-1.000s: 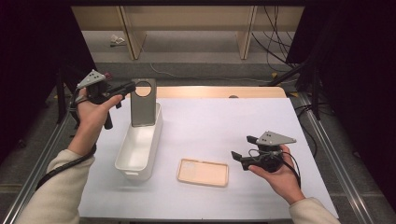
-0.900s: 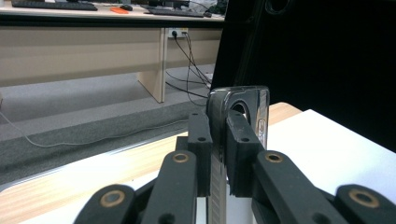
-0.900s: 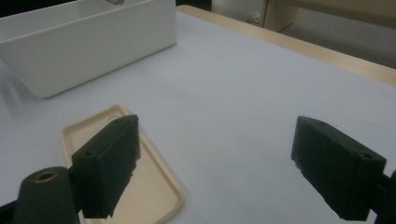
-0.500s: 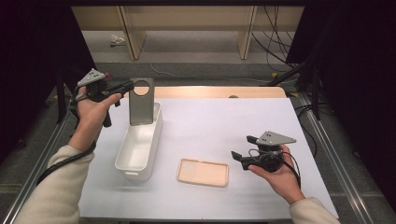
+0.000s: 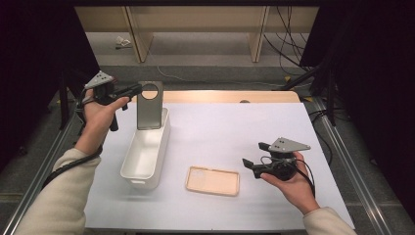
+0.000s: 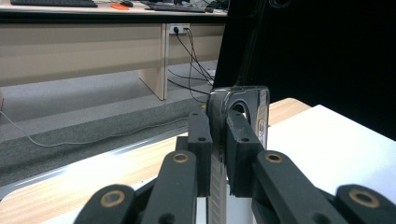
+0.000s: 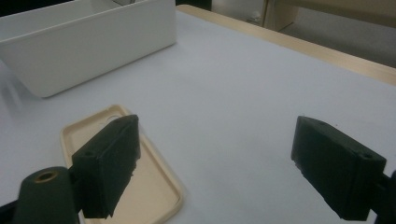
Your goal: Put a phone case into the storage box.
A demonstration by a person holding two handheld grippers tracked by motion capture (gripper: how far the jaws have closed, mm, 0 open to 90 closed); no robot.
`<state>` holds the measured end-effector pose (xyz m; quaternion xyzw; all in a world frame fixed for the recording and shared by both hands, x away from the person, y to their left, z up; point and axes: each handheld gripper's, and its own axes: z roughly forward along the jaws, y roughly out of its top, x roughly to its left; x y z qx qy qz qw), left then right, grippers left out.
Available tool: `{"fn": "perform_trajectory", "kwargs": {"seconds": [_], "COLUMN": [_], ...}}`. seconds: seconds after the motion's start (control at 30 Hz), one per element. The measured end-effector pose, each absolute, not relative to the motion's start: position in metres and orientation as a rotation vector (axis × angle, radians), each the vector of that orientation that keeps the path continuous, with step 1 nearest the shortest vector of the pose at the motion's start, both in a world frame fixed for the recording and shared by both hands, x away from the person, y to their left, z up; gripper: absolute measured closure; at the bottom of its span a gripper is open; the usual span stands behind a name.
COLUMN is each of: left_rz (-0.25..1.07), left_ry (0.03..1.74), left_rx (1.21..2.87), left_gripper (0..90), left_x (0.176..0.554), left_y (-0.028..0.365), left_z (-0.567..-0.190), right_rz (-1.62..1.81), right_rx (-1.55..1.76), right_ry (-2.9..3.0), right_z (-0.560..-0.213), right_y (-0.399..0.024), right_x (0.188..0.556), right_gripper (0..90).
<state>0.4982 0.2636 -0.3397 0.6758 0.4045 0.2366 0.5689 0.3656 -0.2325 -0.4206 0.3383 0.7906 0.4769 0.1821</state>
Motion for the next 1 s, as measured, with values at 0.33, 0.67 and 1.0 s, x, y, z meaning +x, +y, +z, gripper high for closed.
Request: {"fn": "perform_trajectory", "kwargs": {"seconds": [0.33, 0.67, 1.0], "left_rz": [0.553, 0.554, 0.554], "left_ry": [0.956, 0.967, 0.983], "left_rx": [1.602, 1.614, 1.628], "left_gripper": [81.6, 81.6, 81.6], "left_x": [0.509, 0.518, 0.525], "left_y": [0.26, 0.26, 0.261], "left_z": [-0.345, -0.351, -0.359], "right_rz": [1.346, 1.348, 1.35], "right_rx": [0.956, 0.955, 0.955], "right_ry": [2.23, 2.231, 2.232], "right_z": [-0.421, -0.421, -0.421], "right_y": [-0.233, -0.233, -0.233], "right_x": [0.366, 0.366, 0.366], "right_gripper": [16.4, 16.4, 16.4]}}
